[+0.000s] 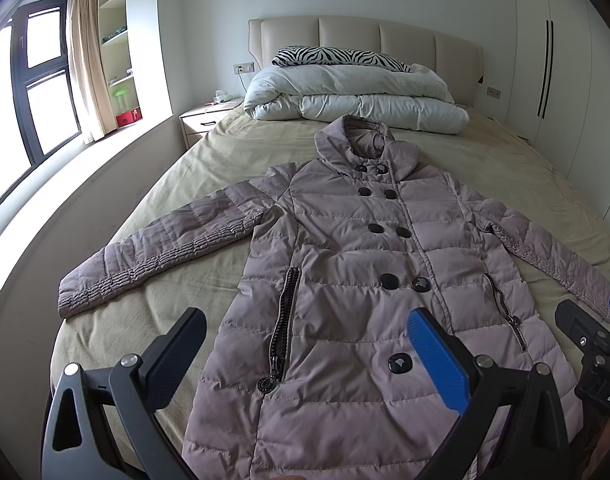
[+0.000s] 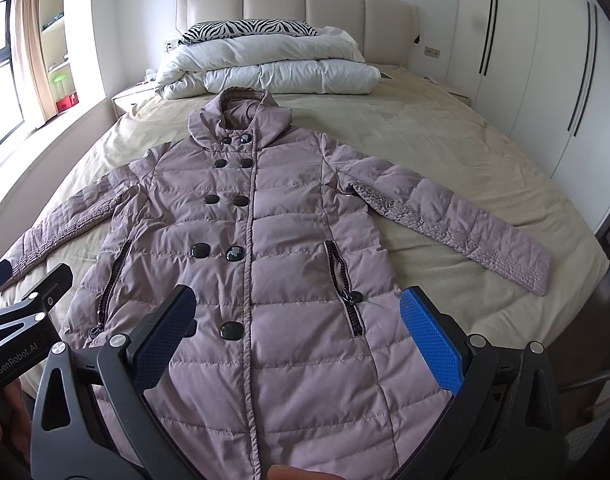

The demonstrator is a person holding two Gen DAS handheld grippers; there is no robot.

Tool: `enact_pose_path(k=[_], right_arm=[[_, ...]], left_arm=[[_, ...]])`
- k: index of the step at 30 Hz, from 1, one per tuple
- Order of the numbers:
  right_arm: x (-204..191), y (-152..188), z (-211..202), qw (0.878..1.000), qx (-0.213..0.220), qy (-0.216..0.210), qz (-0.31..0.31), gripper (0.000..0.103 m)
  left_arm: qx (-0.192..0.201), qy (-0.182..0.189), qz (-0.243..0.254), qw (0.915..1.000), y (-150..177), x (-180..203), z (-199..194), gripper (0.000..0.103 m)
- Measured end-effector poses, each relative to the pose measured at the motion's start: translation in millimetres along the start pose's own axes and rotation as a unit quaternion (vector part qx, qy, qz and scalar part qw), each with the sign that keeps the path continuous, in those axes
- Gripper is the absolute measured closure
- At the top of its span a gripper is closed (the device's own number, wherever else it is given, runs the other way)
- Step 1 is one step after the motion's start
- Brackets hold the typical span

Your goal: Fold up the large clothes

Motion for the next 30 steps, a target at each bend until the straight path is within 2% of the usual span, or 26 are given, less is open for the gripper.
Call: enact_pose_path(k=[21, 24, 25, 27, 30], right_arm=[[-3.9, -4.4, 2.7, 1.0, -0.003, 0.0, 0.0, 0.0], [-5.3, -7.4, 2.8, 1.0, -0.004, -0.003, -0.001, 0.0], [-1.0, 5.0, 4.3, 1.0, -0.003, -0.007, 0.0, 0.0], [1.0, 4.0, 5.7, 1.0, 0.001, -0.019, 0.005, 0.0], [13.3, -0.7, 13.4, 0.999, 0.017, -0.034, 0.022, 0.0]], left_arm=[[0.0, -0.002, -0.001, 1.0, -0.1, 0.5, 0.7, 0.0], [-0.002, 0.009, -0.006, 0.9999, 1.6, 0.5, 2.9, 0.0], [-0.002, 0.012, -0.008, 0.9999, 3.4, 0.4, 4.0, 0.0], [-0.002, 0.014, -0.005, 0.9999, 15.3, 4.8, 9.5, 0.0], [-0.035, 0.054, -0.013, 0.9979, 21.9, 5.1, 21.5, 0.0]])
Point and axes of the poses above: each gripper's, at about its wrist camera, not at the fingertips, and z roughly the way its jaws point, x to its right, y to its underside, the point moved 2 cm from there along z, roughly the way its jaws point, and after that the axes turned 6 degrees about -z, right-handed, at the moved point
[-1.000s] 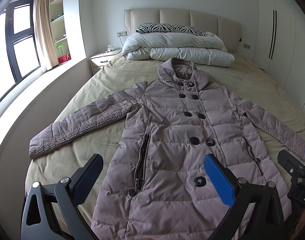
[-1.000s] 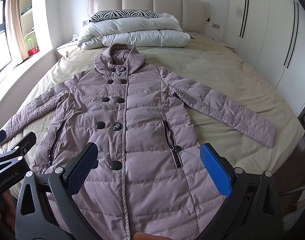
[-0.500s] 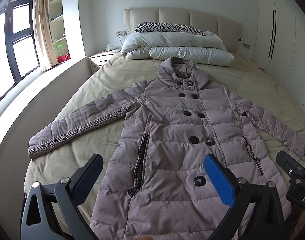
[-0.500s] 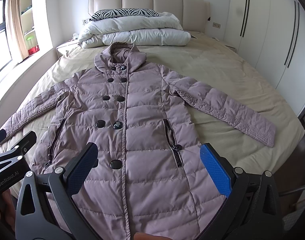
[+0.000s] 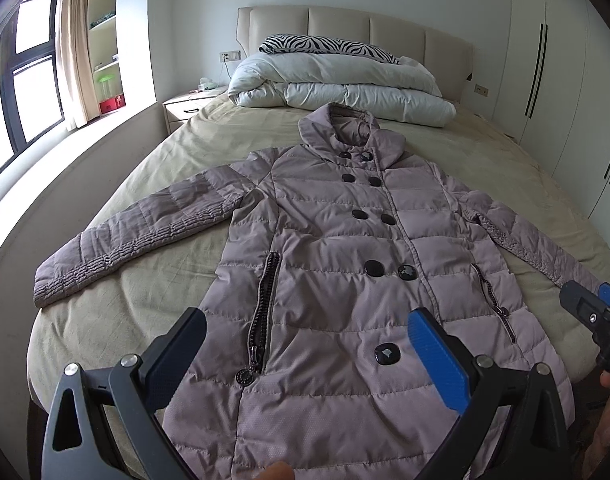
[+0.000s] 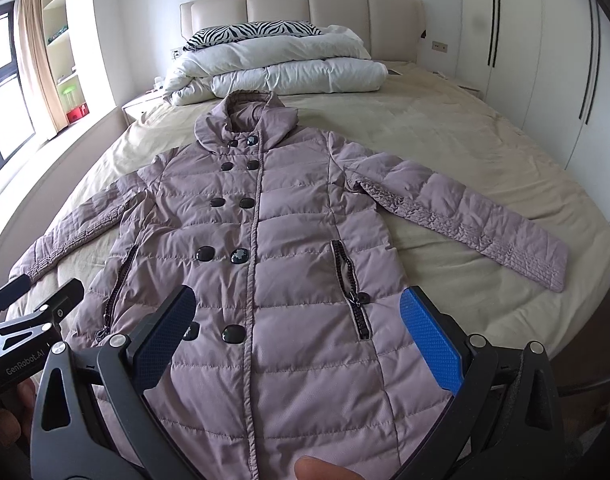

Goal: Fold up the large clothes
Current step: 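Grasp the cuff of a coat sleeve with the right tool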

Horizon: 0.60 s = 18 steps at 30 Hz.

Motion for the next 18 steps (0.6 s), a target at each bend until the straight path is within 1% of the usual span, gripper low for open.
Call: enact_pose_path(k=[1, 3, 5, 6, 7, 8, 10, 11, 12, 14, 16, 18], right_arm=[[11.4, 6.4, 4.0, 1.0, 0.006, -0.006, 0.009, 0.0], [31.6, 6.2, 4.5, 0.999, 0.017, -0.014, 0.027, 0.0], [61.4, 4.3, 5.4, 0.998, 0.017, -0.025, 0.056, 0.0], [78.4, 5.4, 6.9, 0.997, 0.015, -0.03, 0.076, 0.0], [97.4, 6.8, 8.7, 0.994, 0.014, -0.039, 0.1, 0.0], [118.7, 8.4, 11.2, 0.99, 0.015, -0.051, 0.128, 0.0], [177.7, 13.4, 17.3, 0.977, 0.021, -0.072, 0.202, 0.0], [205.0, 18.0, 19.0, 0.969, 0.025, -0.073, 0.236, 0.0], [236.9, 21.7, 22.4, 0.96, 0.027, -0.071, 0.268, 0.0], [298.4, 33.1, 27.8, 0.947, 0.03, -0.046, 0.316, 0.0], [353.3, 49.8, 26.9, 0.935, 0.039, -0.014, 0.353, 0.0], [402.6, 69.8, 27.9, 0.921, 0.049, 0.002, 0.388, 0.0]], left_arm=[[-0.015, 0.017, -0.009, 0.9997, 2.0, -0.7, 5.5, 0.0], [-0.043, 0.056, -0.031, 0.997, -0.9, -4.7, 15.9, 0.0], [-0.068, 0.105, -0.06, 0.9903, 1.5, -6.1, 27.3, 0.0], [-0.07, 0.124, -0.067, 0.9875, 2.3, -5.0, 30.8, 0.0], [-0.062, 0.136, -0.065, 0.9867, 2.7, -2.2, 32.1, 0.0], [-0.049, 0.14, -0.057, 0.9873, 3.6, 1.5, 32.0, 0.0], [-0.03, 0.144, -0.039, 0.9883, 3.2, 10.1, 31.1, 0.0], [-0.038, 0.144, -0.035, 0.9882, 2.0, 13.6, 32.7, 0.0], [-0.058, 0.141, -0.031, 0.9879, 1.1, 16.9, 37.3, 0.0], [-0.088, 0.129, -0.036, 0.9871, -1.2, 18.6, 45.7, 0.0], [-0.081, 0.131, -0.049, 0.9869, -4.3, 14.1, 49.1, 0.0], [-0.075, 0.136, -0.059, 0.9862, -7.0, 11.1, 52.9, 0.0]])
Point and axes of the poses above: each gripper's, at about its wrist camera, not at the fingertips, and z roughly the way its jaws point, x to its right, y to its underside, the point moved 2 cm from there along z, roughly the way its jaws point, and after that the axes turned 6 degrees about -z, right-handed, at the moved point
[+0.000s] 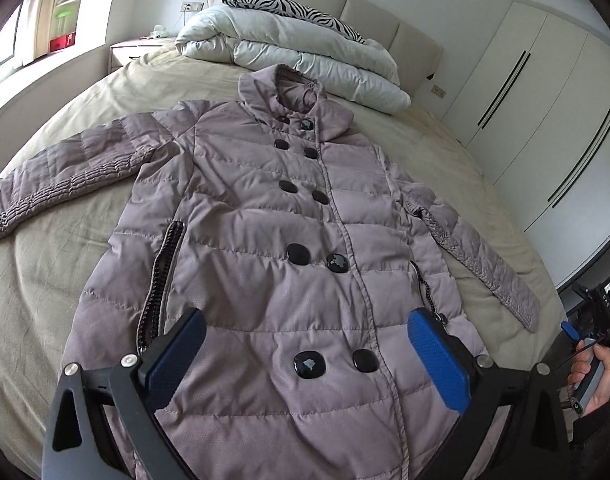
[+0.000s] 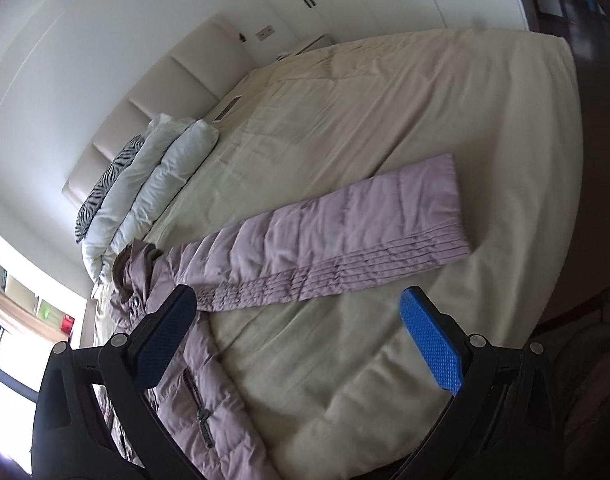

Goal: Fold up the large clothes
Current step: 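Grasp the cuff of a coat sleeve with the right tool, then fold the held sleeve across the coat front and open the right tool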

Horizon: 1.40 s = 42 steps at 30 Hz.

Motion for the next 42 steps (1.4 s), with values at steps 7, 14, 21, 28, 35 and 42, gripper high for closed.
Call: enact_pose_path(k=[7, 14, 21, 28, 35, 42], right_arm=[[133.3, -43.5, 47.7, 0.994, -0.021, -0.021, 0.101, 0.03], [185.3, -48.3, 106.8, 0.99, -0.064, -0.033, 0.125, 0.043], [164.3, -42.8, 114.0, 0.996, -0.081, 0.017, 0.029, 0.079], [37.8, -59.3, 71.1, 0.989, -0.037, 0.041, -0.136, 0.089], [-166.3, -22.5, 65.1, 0.953, -0.046, -0.021, -0.298, 0.09], [-334.8, 107.6, 110.7, 0.901, -0.108, -0.034, -0.419, 0.09]], left_arm=[[-0.03, 0.013, -0.003, 0.9995, 1.8, 7.8, 22.2, 0.0], [-0.047, 0.023, 0.026, 0.9983, 8.8, 32.0, 36.2, 0.0], [-0.053, 0.04, 0.039, 0.997, 10.8, 45.5, 41.0, 0.011], [-0.038, 0.057, 0.035, 0.9971, 4.4, 41.3, 33.4, 0.013], [-0.015, 0.065, 0.001, 0.9978, -6.4, 8.3, 19.2, 0.013], [0.013, 0.057, -0.04, 0.9975, -15.4, -43.2, 2.3, 0.013]])
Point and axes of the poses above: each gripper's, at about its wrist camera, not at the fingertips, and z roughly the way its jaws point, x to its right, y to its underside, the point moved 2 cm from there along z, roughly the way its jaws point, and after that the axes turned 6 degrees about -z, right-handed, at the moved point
